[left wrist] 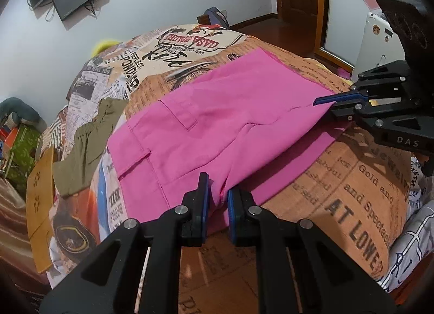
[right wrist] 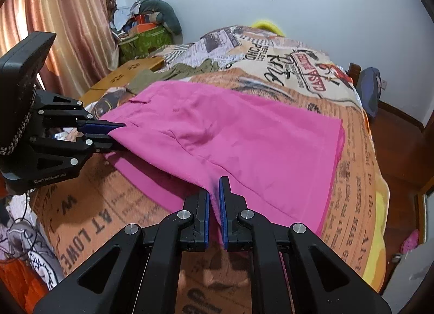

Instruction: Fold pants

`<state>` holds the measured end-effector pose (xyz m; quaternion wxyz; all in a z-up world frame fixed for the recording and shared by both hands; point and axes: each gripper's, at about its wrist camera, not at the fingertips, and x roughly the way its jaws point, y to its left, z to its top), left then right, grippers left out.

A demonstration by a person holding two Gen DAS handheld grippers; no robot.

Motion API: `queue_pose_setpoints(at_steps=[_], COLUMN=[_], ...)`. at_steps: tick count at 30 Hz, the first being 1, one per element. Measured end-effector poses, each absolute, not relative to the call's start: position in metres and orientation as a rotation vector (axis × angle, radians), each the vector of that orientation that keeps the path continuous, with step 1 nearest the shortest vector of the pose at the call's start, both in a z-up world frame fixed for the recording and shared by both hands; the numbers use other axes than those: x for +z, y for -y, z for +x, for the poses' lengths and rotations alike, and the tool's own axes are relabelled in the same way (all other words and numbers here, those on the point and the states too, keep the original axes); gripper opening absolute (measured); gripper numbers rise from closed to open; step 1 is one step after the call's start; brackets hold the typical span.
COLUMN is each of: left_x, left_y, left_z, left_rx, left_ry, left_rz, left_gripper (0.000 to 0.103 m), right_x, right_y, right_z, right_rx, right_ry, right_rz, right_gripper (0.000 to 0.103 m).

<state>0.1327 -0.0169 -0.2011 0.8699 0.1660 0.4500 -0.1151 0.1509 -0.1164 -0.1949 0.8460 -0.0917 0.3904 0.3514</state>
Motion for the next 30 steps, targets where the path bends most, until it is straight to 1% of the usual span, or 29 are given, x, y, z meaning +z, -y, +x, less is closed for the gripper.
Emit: queue_pose_setpoints(at_steps=[9,10,11,14,15,16,18,24,27,30], left_x=[-0.2,-0.199,-0.197,-0.192,-0.19,-0.187,-0.18,-0.151,-0.15,-0.164], left_y=[0.018,0.018,0.018,0.014,0.012,0.01,0.005,-0.011,-0.015,-0.021], left_z=[0.124,0.122,0.12,0.114,0.11,0.108,0.104,0.115,0.132,0.149], left_rx=[-0.251,-0.256,-0.259,-0.273,-0.282,-0.288,-0.296,-0.278,-0.25,-0.235], left_ry=[-0.952,-0.952,-0.955,-0.965,-0.966,-0.965,-0.961,-0.907,-0.909,-0.949], left_rz=[0.308,0.304,0.3,0.279,0.268,0.259,0.239,0.131,0.084,0.035], left_gripper=[0.013,0.017,0.018,0.022,0.023,0.023,0.023,0.025,0.026,0.026], right_x=[-0.205,-0.204,-0.204,-0.198,-0.192,-0.189,-0.176,-0.155,-0.162,-0.18], right_y=[0.124,0.125,0.126,0.135,0.14,0.143,0.149,0.142,0.124,0.109], right_z=[0.145,0.144,0.144,0.143,0.143,0.142,0.141,0.154,0.162,0.169], right_rx=[0.733,0.733,0.731,0.721,0.726,0.729,0.73,0.751,0.763,0.771], right_ry=[-0.869,-0.875,-0.884,-0.906,-0.902,-0.898,-0.865,-0.821,-0.838,-0.896], right_rz=[-0.202,-0.203,-0.206,-0.187,-0.16,-0.146,-0.108,0.004,0.018,0.017], right_gripper=[0.006,0.007,0.007,0.012,0.017,0.024,0.031,0.032,0.032,0.032])
